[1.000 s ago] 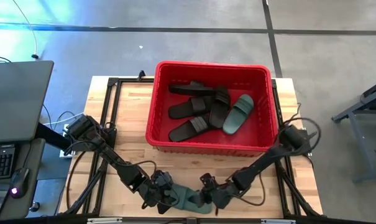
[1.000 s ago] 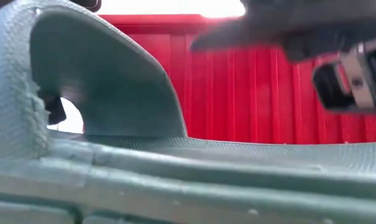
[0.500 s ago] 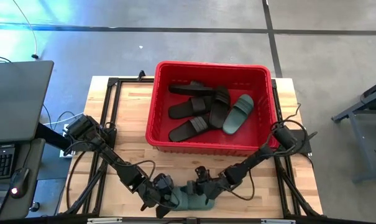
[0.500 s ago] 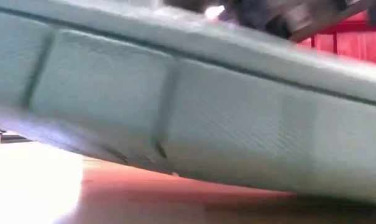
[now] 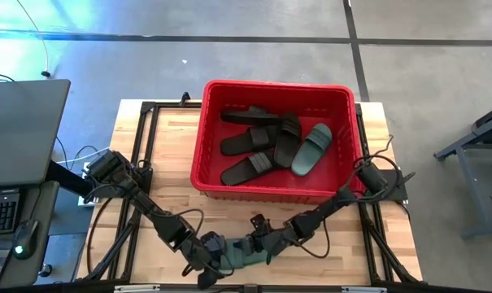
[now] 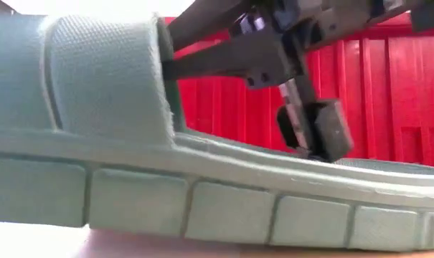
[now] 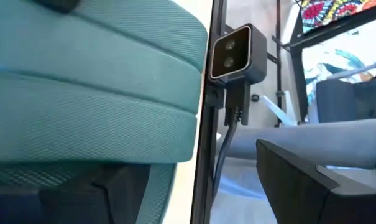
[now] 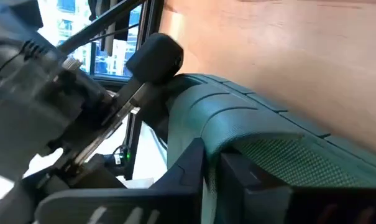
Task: Pick and place slides into bin
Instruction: Put the green slide into the red bin
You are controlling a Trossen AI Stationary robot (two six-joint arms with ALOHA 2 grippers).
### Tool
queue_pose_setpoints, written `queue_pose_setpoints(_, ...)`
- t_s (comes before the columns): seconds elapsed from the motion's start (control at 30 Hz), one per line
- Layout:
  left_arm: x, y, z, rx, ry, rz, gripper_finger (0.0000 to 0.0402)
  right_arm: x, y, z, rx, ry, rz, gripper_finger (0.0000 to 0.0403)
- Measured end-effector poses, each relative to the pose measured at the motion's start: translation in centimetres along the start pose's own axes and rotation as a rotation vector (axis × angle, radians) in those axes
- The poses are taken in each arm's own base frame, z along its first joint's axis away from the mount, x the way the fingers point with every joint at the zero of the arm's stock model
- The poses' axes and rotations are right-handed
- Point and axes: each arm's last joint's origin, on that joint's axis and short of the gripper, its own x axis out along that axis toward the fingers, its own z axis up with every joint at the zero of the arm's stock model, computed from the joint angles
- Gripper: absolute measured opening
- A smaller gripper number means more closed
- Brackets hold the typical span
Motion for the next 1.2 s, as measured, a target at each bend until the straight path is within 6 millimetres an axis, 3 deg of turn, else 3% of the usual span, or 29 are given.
queue_pose_setpoints(0.27, -0.1, -0.8, 0.2, 0.001, 0.079, -0.073, 0.0271, -1.2, -0.1, -2.7, -0.014, -0.026, -0.003, 0.0003)
queue_pose_setpoints(0.47, -1.1, -3.1, 1.7, 0.070, 0.025, -0.135, 0.0271, -2.2, 0.1, -4.3, -0.049, -0.054, 0.008, 0.0002)
queue_pose_setpoints(0.73, -3.1, -6.3, 3.9, 0.173, 0.032, -0.119, 0.0271, -6.2, 2.8, -5.8, -0.179, -0.138, 0.025, 0.0001)
queue_pose_setpoints(0.93, -6.9, -11.0, 7.4, 0.350, -0.064, -0.140, 0.0271, -9.5, 6.5, -5.2, -0.283, -0.175, -0.055, 0.0001)
queue_pose_setpoints(1.2, -14.1, -15.1, 11.5, 0.529, -0.216, 0.007, 0.0271, -13.9, 16.4, -2.2, -0.579, -0.226, -0.168, 0.0000)
